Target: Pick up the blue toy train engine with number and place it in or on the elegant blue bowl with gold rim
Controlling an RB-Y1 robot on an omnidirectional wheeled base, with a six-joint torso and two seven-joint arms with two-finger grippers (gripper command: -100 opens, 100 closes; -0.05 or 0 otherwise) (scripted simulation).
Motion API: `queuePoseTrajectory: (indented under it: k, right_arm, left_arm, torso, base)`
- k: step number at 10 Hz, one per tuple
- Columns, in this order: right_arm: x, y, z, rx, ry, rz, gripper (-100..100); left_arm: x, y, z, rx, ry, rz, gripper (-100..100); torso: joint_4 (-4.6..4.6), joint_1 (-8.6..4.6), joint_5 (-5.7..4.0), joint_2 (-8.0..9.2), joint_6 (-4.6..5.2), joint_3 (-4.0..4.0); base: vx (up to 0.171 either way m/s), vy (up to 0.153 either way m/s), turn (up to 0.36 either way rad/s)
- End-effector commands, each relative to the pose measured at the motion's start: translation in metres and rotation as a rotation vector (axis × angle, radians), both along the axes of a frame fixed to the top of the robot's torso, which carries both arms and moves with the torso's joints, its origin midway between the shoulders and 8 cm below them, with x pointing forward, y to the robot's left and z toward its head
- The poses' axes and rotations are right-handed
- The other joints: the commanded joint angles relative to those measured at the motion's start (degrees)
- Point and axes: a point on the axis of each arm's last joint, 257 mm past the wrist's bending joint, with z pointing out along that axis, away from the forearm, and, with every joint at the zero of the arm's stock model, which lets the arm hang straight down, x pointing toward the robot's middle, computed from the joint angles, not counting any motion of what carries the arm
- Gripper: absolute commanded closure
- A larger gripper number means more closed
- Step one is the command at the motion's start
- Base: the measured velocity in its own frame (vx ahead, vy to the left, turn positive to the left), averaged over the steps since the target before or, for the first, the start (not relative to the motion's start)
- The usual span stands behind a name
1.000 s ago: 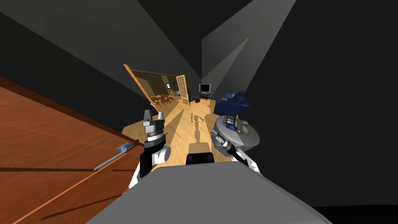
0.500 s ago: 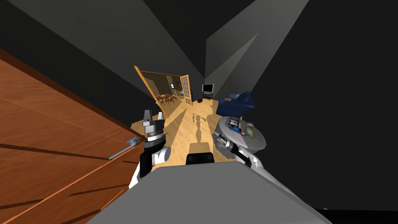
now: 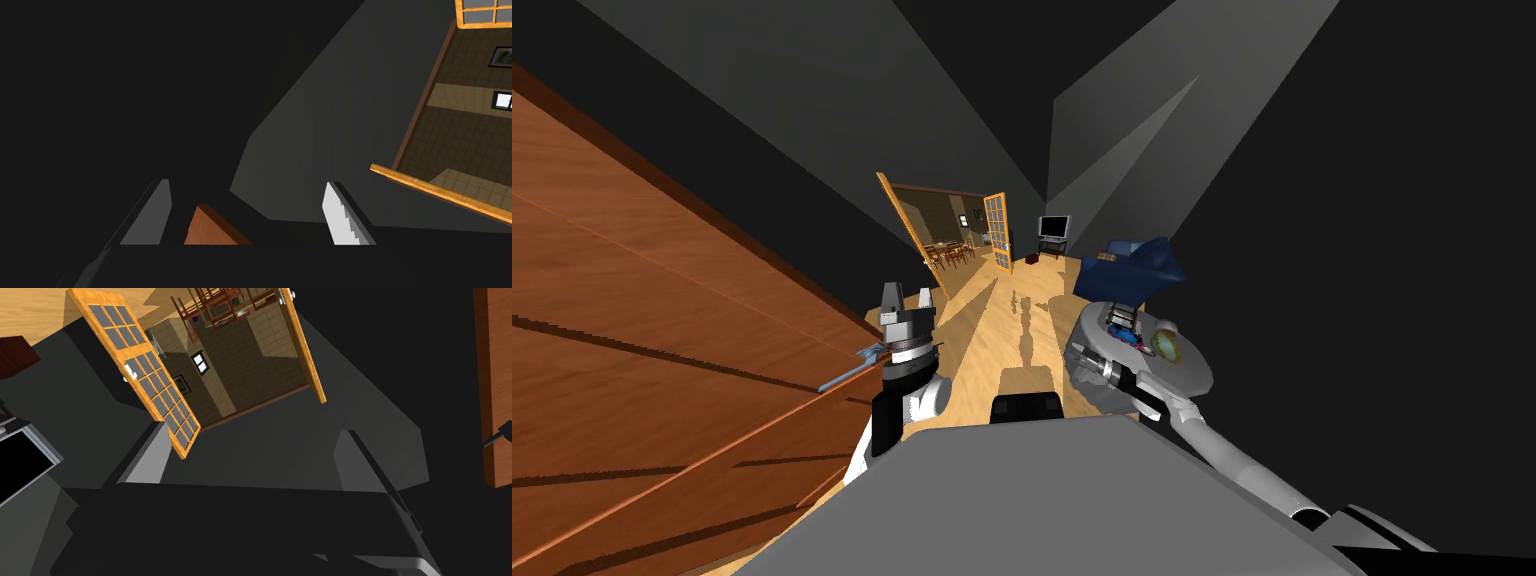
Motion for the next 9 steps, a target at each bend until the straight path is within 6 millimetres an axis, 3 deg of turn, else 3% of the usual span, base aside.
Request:
queuePoseTrajectory:
  k: [1,4,5,6,7,8,9]
  right_arm:
    - [0.001,-0.024,-0.01,-0.095,0.007,0.027,-100]
    - [-0.001,-0.062,-0.026,-0.201,0.04,0.027,-100]
    - [-0.001,-0.085,-0.034,-0.274,0.056,0.035,-100]
    - [-0.001,-0.091,-0.033,-0.29,0.056,0.036,-100]
    - [-0.001,-0.116,-0.038,-0.363,0.072,0.043,-100]
    - [-0.001,-0.121,-0.036,-0.375,0.073,0.044,-100]
    - [-0.001,-0.149,-0.037,-0.453,0.087,0.052,-100]
  left_arm:
    - [0.0,0.0,0.0,0.0,0.0,0.0,0]
    - [0.0,0.0,0.0,0.0,0.0,0.0,0]
    - [0.0,0.0,0.0,0.0,0.0,0.0,0]
    - [0.0,0.0,0.0,0.0,0.0,0.0,0]
    - [0.0,0.0,0.0,0.0,0.0,0.0,0]
    - [0.0,0.0,0.0,0.0,0.0,0.0,0]
    - [0.0,0.0,0.0,0.0,0.0,0.0,0]
  torso:
    - [0.0,0.0,0.0,0.0,0.0,0.0]
    - [0.0,-0.02,0.0,-0.02,-0.02,-0.01]
    - [0.0,-0.02,0.0,-0.01,0.01,-0.01]
    - [0.0,-0.03,0.0,-0.03,-0.01,-0.01]
    - [-0.01,-0.03,-0.01,-0.02,0.02,-0.01]
    - [0.0,-0.05,0.0,-0.02,0.0,-0.01]
    - [0.0,-0.05,-0.01,-0.02,0.01,-0.01]
  base:
    - [-0.004,0.008,0.144]
    - [-0.001,0.001,0.094]
    - [0.001,-0.002,0.12]
    - [0.003,-0.006,0.066]
    - [0.003,-0.007,0.131]
    - [0.003,-0.012,0.066]
    - [0.004,-0.012,0.084]
